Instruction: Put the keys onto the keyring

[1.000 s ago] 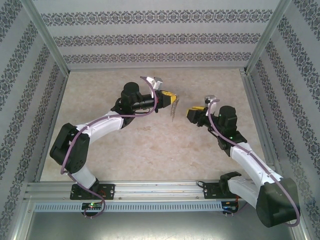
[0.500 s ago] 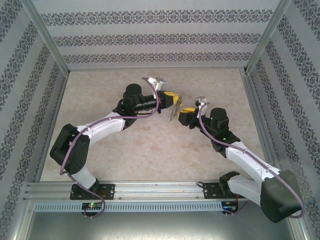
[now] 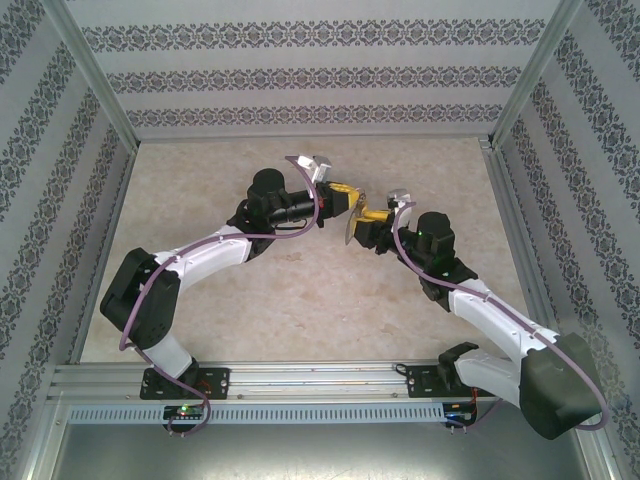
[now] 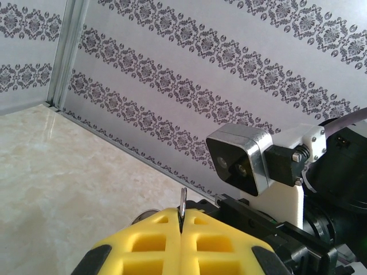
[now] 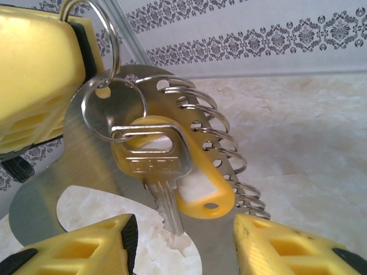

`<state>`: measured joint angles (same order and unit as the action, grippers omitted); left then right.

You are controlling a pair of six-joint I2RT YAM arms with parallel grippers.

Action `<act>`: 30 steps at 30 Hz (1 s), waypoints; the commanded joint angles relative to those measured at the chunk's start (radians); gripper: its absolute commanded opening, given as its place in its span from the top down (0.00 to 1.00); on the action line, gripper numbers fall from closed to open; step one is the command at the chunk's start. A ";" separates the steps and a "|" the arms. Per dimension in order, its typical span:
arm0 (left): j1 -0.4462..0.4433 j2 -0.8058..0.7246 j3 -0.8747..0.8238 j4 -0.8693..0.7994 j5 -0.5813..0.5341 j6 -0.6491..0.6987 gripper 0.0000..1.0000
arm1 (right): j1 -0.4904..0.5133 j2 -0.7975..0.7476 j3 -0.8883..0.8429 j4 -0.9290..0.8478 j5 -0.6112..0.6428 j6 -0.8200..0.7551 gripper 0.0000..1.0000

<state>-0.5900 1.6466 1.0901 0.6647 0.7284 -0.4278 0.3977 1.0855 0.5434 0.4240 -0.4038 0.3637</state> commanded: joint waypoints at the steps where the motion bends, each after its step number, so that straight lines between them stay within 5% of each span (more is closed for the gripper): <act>1: -0.018 -0.037 -0.010 0.075 -0.016 0.013 1.00 | 0.014 -0.013 0.013 0.027 0.013 -0.018 0.51; 17: -0.021 -0.021 -0.008 0.051 -0.060 0.092 1.00 | 0.009 -0.056 -0.025 -0.079 0.129 -0.074 0.44; 19: -0.021 -0.016 -0.007 0.052 -0.063 0.097 1.00 | 0.009 -0.055 -0.020 -0.091 0.156 -0.072 0.32; 21: -0.021 -0.014 -0.007 0.050 -0.066 0.101 1.00 | 0.009 -0.053 -0.011 -0.114 0.175 -0.072 0.04; 30: -0.021 -0.011 -0.011 0.054 -0.070 0.113 1.00 | -0.021 -0.030 0.009 -0.159 0.286 -0.044 0.02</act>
<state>-0.5964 1.6466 1.0878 0.6662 0.6682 -0.3401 0.3939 1.0466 0.5282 0.2718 -0.1791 0.3096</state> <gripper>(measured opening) 0.049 0.978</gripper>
